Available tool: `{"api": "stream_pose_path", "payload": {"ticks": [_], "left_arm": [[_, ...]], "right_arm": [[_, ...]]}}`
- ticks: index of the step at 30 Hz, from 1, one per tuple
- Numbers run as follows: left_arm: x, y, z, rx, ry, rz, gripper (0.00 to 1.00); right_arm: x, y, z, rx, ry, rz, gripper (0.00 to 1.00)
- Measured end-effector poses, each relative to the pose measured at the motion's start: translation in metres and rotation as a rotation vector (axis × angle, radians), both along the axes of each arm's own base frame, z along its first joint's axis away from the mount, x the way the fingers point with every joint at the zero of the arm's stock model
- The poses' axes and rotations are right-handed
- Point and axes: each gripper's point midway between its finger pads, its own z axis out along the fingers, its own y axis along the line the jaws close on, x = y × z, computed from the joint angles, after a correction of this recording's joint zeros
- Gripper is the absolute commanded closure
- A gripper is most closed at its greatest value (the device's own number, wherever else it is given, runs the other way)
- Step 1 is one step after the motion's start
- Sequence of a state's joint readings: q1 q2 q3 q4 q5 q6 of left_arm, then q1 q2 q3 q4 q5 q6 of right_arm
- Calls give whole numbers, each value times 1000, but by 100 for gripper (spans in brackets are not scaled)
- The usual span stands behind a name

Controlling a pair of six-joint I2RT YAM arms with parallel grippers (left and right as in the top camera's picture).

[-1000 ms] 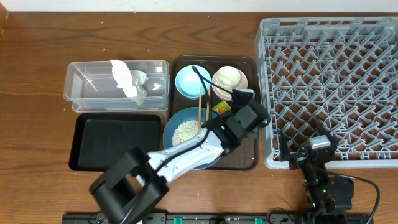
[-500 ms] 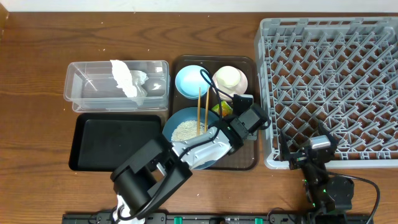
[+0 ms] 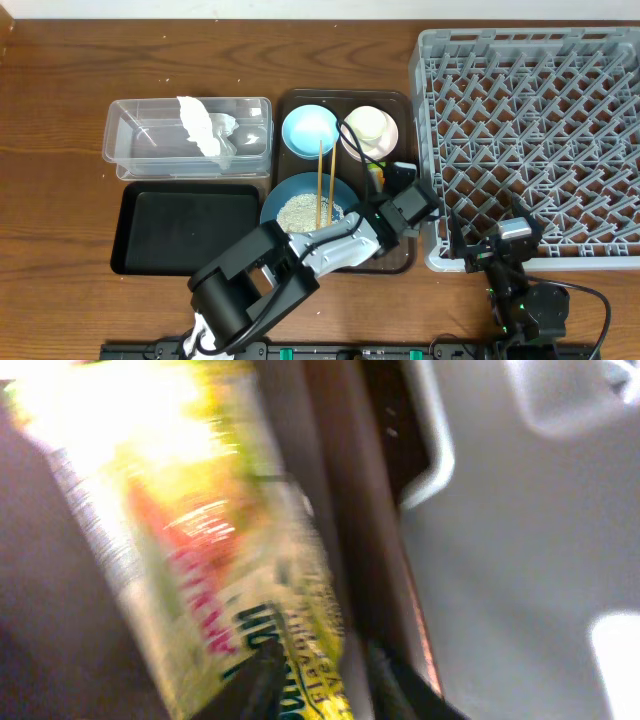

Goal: Sort waste into correct bins and load items into the dishwasher rack
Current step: 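Grasp the snack wrapper with the left gripper, then carry the wrapper left and release it into the clear bin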

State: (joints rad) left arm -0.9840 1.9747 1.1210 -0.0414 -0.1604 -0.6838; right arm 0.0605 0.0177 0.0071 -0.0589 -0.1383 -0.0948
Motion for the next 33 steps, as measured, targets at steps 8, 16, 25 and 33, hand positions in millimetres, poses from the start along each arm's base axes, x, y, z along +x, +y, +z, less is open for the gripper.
{"api": "stream_pose_path", "payload": {"ticks": [8,16,25,33], "left_arm": [[-1,-4,2,-6,-9,-13,89],[-1,-4,2,-2,-14,-21,94],[1,-7,40,-9,-91,-103,94],[-3,2,142,-100,-242,-158,94]], "right_arm": [[0,0,0,0,0,0,1],[0,0,0,0,0,0,1],[0,0,0,0,0,0,1],[0,0,0,0,0,0,1]]}}
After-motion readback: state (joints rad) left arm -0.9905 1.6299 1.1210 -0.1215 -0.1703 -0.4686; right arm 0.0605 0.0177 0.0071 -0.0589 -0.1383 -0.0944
